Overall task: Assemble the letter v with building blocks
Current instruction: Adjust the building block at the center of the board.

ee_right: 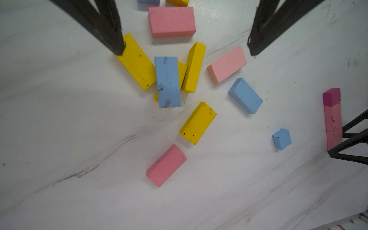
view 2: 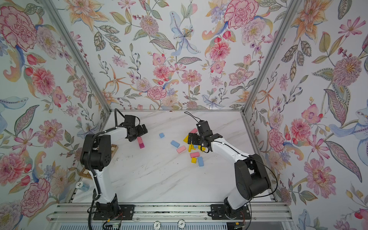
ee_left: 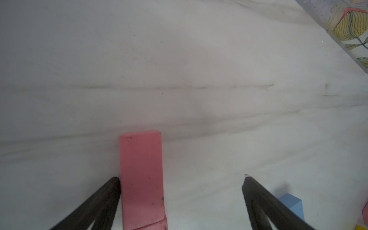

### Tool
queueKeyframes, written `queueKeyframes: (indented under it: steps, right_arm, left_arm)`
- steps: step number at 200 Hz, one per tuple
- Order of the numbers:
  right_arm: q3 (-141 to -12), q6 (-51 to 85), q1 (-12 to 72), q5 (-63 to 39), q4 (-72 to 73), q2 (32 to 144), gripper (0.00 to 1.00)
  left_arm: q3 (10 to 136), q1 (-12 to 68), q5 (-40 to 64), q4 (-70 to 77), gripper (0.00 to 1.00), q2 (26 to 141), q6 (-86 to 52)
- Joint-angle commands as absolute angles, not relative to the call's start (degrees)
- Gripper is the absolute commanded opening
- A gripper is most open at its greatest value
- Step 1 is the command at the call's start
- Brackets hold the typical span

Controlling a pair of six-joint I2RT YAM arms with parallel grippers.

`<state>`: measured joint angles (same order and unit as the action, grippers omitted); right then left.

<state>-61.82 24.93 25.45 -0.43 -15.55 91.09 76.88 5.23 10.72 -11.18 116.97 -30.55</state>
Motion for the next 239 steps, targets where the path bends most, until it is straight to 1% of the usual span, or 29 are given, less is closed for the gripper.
queueKeyframes:
  steps: [1,239]
  right_arm:
    - [-63.3,25.2,25.9,0.1,-15.5,92.0,0.99]
    - [-62.8,25.8,26.4,0.1,-14.7,92.1,0.99]
  left_arm:
    - [73.5,4.9,13.3,-17.4,0.99,117.9,-32.9]
    - [69.9,5.0,13.8,-16.2,0.99,116.4,-33.9]
